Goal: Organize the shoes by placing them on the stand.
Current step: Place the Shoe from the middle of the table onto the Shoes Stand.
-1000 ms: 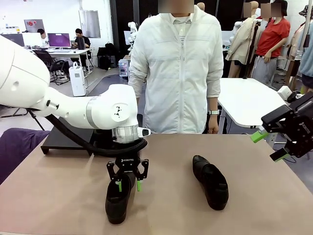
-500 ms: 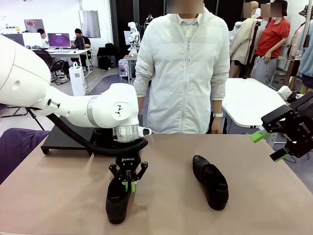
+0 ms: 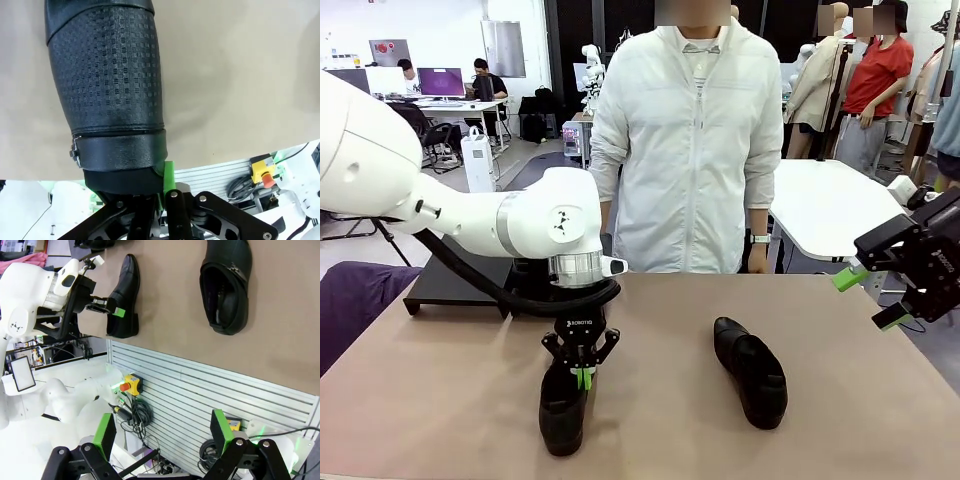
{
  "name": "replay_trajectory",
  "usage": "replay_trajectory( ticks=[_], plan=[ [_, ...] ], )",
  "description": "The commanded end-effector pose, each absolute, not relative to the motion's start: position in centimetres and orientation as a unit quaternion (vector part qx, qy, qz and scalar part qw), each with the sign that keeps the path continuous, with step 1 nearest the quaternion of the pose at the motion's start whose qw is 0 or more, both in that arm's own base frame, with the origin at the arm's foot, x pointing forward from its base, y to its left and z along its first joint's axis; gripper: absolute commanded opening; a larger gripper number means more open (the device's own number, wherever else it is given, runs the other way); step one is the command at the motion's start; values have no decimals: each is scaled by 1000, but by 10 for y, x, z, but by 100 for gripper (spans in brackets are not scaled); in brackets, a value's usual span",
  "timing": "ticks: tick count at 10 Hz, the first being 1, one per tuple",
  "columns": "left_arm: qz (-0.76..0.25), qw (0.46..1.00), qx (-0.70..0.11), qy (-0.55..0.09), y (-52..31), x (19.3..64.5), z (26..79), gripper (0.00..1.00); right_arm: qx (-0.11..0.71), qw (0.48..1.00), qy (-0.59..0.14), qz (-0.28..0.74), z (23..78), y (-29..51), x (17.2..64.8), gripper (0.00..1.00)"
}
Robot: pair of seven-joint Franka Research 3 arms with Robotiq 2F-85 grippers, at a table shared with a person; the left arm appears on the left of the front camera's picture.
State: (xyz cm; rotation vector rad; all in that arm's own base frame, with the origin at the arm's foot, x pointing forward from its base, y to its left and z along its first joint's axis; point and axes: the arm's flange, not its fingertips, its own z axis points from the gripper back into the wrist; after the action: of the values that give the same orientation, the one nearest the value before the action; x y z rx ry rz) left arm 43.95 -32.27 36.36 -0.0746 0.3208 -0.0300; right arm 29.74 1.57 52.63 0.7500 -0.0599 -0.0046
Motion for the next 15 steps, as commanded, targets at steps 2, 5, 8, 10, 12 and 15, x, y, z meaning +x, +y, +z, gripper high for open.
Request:
replay_trajectory(
  ticks=[2, 5, 8, 10, 12, 15],
  plan=[
    [-79, 991, -46, 101, -284, 401, 423, 0, 375, 926, -31, 7, 529, 13, 299, 100],
    [-68, 996, -65, -1, -231, 329, 476, 0, 375, 926, -31, 7, 529, 13, 299, 100],
    [48, 991, -107, -65, -137, 286, 516, 0, 375, 926, -31, 7, 529, 13, 299, 100],
    [85, 982, -154, -68, -61, 290, 531, 0, 375, 926, -31, 7, 529, 13, 299, 100],
    [76, 986, -132, -64, -90, 281, 527, 0, 375, 926, -31, 7, 529, 13, 299, 100],
    [76, 986, -132, -64, -90, 281, 527, 0, 375, 926, -31, 7, 529, 13, 299, 100]
  ],
)
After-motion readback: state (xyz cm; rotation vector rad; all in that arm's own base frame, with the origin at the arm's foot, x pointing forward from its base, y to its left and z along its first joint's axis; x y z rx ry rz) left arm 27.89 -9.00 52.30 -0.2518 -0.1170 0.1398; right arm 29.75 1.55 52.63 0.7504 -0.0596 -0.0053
